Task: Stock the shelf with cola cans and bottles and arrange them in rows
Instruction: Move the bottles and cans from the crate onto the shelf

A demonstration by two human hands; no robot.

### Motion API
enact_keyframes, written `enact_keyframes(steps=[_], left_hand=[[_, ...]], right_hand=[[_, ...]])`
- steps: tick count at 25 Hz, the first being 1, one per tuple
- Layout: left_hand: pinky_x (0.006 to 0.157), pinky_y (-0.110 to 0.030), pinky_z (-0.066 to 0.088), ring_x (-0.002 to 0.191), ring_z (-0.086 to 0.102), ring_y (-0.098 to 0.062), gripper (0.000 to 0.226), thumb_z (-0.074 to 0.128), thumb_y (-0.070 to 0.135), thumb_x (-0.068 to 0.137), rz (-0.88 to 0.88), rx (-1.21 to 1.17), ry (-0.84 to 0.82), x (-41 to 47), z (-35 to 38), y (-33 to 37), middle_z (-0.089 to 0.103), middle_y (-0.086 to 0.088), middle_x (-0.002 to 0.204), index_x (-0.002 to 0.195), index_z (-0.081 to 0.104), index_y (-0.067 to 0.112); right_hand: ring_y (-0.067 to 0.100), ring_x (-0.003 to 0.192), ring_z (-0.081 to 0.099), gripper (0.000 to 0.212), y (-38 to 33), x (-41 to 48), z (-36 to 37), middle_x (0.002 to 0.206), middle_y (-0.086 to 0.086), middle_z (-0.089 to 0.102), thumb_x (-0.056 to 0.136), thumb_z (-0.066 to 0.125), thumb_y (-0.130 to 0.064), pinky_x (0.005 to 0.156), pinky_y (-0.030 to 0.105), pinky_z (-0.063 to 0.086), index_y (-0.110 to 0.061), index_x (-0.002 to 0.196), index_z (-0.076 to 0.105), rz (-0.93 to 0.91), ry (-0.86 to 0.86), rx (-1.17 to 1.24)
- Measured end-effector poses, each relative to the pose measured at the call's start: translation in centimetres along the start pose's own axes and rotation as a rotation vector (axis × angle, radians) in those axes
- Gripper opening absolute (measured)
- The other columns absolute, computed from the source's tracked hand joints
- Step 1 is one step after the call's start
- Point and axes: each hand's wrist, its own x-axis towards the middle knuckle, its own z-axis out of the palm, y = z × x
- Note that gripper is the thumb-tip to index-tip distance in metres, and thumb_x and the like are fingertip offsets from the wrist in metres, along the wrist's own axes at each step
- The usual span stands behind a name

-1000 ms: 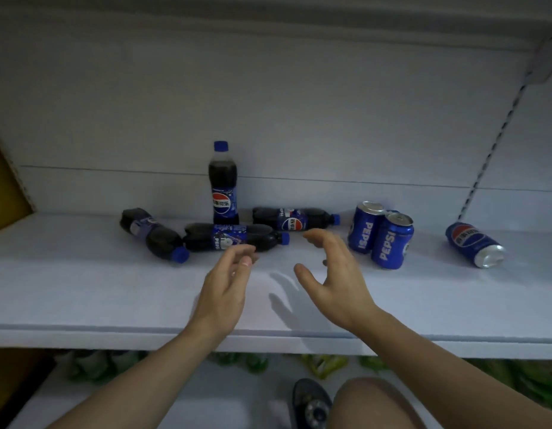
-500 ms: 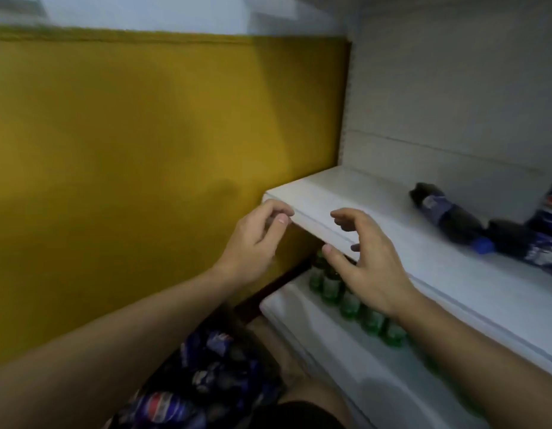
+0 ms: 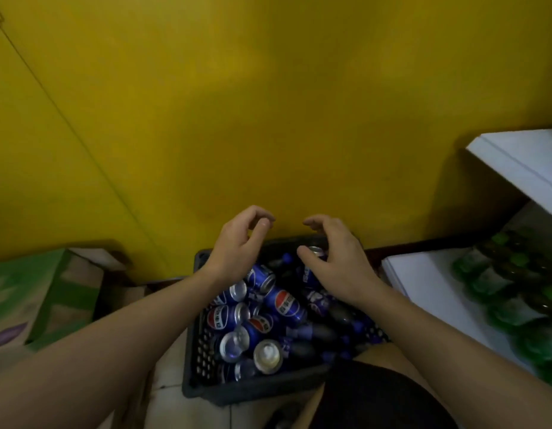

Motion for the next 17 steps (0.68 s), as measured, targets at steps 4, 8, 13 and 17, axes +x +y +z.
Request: enact_keyframes(steps=[4,8,13,17], left_hand=[[0.084,-0.048,0.053,0.093,0.064,-0.02,0.019,0.043,0.034,0.108,-0.185,0.011,-0.038,-3.1,0.7,-5.6,0.066,0.0,0.1,0.11,0.061,0.028],[0.078,-0.037,0.052,0.085,0.063,-0.02,0.021,0.042,0.025,0.109,-0.326,-0.048,-0.046,-5.4,1.3,-9.5,0.066,-0.004,0.093,0.104,0.062,0.026],[0.077,-0.009,0.044,0.089,0.062,0.001,0.022,0.042,0.018,0.109,-0.438,-0.097,-0.083,-6.2,2.0,-11.9,0.066,0.002,0.099,0.107,0.063,0.021],[0.083,-0.034,0.052,0.085,0.064,-0.007,0.018,0.044,0.02,0.108,-0.507,-0.214,-0.126,-6.4,3.9,-13.2,0.066,0.002,0.099,0.107,0.062,0.023]], right_hand=[[0.014,0.111,0.053,0.039,2.6,1.0,7.8,0.122,-0.007,0.049,0.093,0.065,-0.044,0.092,0.031,0.048,-0.031,0.127,0.049,0.226,-0.185,0.037],[0.026,0.112,0.059,0.058,5.7,-2.3,17.3,0.121,-0.001,0.054,0.077,0.07,-0.061,0.09,0.037,0.051,-0.029,0.121,0.05,0.498,-0.54,-0.044],[0.03,0.122,0.055,0.078,7.1,-4.9,20.8,0.135,0.009,0.055,0.077,0.074,-0.054,0.094,0.036,0.05,-0.016,0.137,0.041,0.686,-0.577,-0.12],[0.025,0.095,0.066,0.05,7.3,-2.1,16.4,0.103,0.003,0.07,0.076,0.066,-0.062,0.081,0.032,0.054,-0.019,0.101,0.066,0.707,-0.44,-0.164]])
